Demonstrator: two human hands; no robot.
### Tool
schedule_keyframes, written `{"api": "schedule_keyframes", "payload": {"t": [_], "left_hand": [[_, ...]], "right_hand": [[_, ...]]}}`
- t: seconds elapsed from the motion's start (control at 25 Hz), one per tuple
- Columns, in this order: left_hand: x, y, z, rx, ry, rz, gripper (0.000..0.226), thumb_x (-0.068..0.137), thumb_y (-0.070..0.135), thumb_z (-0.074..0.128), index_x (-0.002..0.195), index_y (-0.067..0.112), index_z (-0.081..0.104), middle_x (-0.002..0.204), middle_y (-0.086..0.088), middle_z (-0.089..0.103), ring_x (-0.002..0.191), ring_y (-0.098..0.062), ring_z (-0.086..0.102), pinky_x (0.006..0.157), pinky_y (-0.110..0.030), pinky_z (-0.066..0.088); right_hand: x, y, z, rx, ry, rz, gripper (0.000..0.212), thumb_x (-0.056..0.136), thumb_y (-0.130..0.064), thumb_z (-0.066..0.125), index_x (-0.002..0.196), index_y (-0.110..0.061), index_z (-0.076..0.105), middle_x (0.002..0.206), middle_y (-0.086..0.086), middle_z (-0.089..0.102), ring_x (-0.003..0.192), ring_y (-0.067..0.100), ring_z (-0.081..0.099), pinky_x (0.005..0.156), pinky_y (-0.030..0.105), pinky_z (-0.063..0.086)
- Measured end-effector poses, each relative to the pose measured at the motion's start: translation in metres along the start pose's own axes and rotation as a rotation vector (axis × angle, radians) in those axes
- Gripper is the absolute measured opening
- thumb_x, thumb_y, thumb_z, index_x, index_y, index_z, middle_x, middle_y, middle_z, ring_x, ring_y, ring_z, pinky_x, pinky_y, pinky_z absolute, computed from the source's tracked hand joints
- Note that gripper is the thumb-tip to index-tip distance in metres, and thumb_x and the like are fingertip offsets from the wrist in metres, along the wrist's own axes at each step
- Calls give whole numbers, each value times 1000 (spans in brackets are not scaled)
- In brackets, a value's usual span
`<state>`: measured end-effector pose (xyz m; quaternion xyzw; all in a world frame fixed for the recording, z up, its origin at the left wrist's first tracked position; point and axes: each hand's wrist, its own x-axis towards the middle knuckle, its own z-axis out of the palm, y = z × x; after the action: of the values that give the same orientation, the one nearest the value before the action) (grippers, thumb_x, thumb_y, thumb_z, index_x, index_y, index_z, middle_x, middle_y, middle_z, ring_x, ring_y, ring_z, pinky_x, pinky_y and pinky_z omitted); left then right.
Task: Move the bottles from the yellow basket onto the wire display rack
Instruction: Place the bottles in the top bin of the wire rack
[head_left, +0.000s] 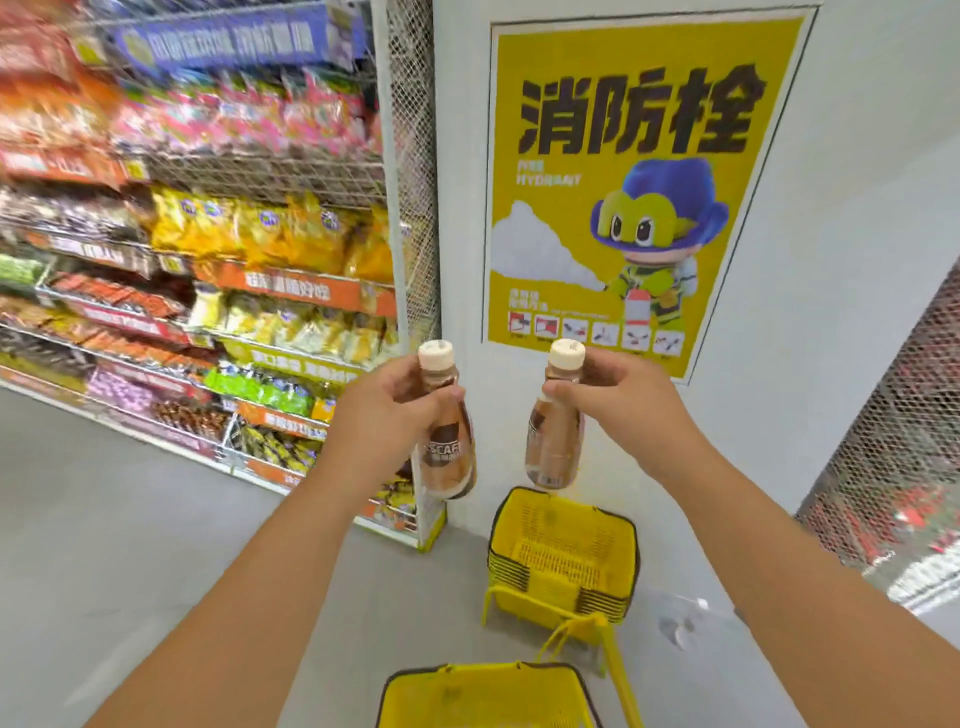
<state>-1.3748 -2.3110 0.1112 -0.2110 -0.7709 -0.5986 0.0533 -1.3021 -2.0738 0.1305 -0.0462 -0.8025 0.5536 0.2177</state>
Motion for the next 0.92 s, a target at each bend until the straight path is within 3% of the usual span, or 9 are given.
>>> {"api": "schedule_keyframes", "payload": {"t": [0.16, 0.36, 0.44, 0.6, 0.8, 0.92], "left_hand": [[2, 38, -40, -6, 38, 27, 30, 86, 18, 79, 114, 27, 75, 95, 15, 79, 92, 2, 72, 77, -11, 52], [-9, 64, -72, 58, 138, 33, 26, 87, 19, 79, 105, 37, 73, 89, 21, 77, 81, 10, 69, 65, -4, 47], [-20, 71, -79, 64, 191, 18, 25, 86, 20, 79, 105, 36, 75, 90, 19, 78, 82, 8, 70, 67, -6, 48], [-55, 83, -91, 73, 332, -55, 24, 85, 19, 80, 105, 31, 77, 93, 13, 79, 88, -4, 74, 81, -23, 56], [-127, 99, -117, 131, 567, -129, 24, 84, 18, 81, 100, 35, 75, 87, 16, 79, 78, 4, 72, 68, -10, 52], [-180, 111, -143, 196, 736, -198, 25, 82, 21, 83, 100, 36, 75, 89, 16, 79, 83, 2, 73, 76, -18, 55]], "right_hand": [[13, -46, 9, 55, -72, -54, 23, 81, -13, 84, 100, -25, 80, 93, -8, 81, 82, -3, 71, 74, 13, 51], [22, -75, 27, 109, -171, -109, 23, 78, -16, 86, 99, -24, 82, 93, -7, 81, 91, 9, 75, 88, 28, 56], [24, -82, 34, 104, -238, -120, 21, 77, -19, 87, 96, -26, 82, 92, -8, 81, 91, 10, 76, 89, 29, 56], [24, -96, 49, 99, -400, -167, 20, 77, -23, 88, 94, -31, 81, 91, -11, 80, 92, 9, 76, 86, 26, 56], [3, -123, 96, 177, -673, -264, 18, 79, -15, 87, 91, -27, 81, 91, -7, 81, 85, 4, 73, 78, 17, 55], [-28, -143, 135, 235, -839, -316, 18, 80, -14, 86, 94, -24, 82, 90, -6, 81, 78, -1, 70, 69, 8, 51]]}}
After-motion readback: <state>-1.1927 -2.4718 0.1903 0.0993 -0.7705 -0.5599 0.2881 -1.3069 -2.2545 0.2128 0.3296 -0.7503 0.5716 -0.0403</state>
